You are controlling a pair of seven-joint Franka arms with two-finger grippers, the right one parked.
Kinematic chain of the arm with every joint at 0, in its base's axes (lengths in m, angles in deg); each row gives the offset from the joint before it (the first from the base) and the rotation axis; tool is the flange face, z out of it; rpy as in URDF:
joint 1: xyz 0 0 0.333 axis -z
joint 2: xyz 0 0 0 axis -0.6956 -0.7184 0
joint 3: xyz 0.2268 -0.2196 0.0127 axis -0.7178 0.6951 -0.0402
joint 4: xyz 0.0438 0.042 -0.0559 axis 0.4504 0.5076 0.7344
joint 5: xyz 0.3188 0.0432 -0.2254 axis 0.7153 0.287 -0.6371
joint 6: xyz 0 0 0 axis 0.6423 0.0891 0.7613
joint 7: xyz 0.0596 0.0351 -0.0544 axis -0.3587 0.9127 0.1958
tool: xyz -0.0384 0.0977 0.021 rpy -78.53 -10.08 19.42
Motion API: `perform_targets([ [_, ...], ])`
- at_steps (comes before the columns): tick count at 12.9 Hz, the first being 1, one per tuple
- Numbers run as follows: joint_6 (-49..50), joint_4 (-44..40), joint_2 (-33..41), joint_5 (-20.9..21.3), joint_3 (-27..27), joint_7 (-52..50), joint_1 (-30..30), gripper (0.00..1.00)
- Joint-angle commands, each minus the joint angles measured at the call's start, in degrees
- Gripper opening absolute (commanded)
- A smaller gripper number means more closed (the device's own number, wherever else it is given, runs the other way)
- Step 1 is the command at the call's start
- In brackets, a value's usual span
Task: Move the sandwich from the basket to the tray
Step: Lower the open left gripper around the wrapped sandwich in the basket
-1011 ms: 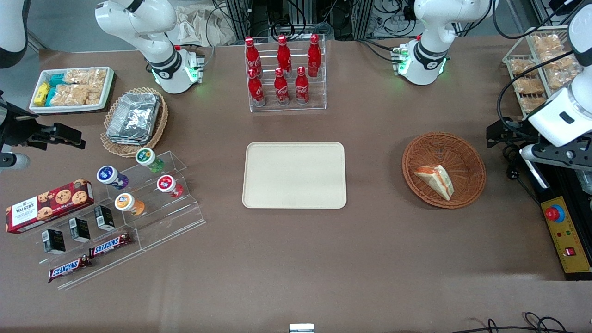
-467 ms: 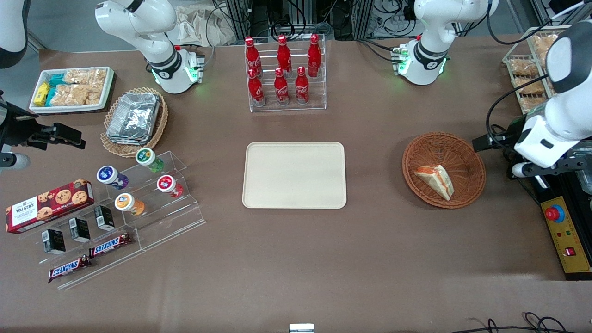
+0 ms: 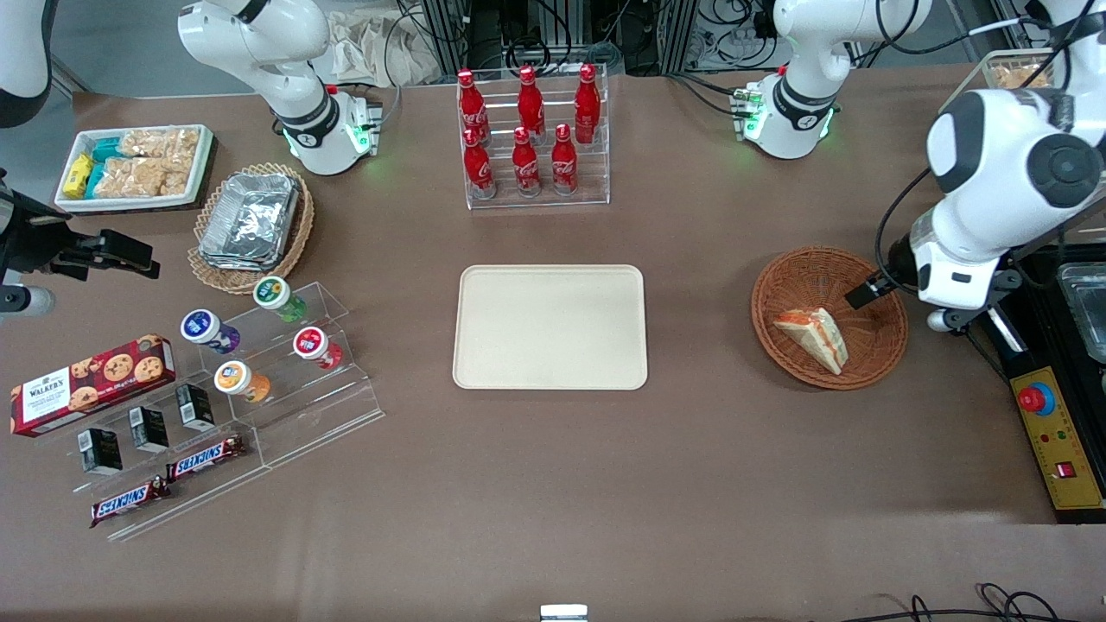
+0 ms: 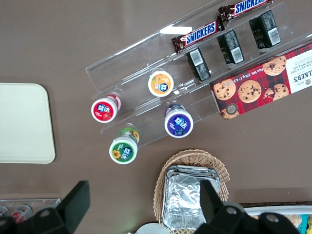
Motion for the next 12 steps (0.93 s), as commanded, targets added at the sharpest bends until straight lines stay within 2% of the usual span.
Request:
perform_targets([
  [1,-3.75,2.13,-0.98,0.44,0.33,-7.70,0.59,1.00],
  [9,-13.15,5.46,-7.67,0.53,2.18,-13.70,0.86,1.00],
  [12,-21.32,10.29,-8.64,0.53,2.18,-13.70,0.86,1.00],
])
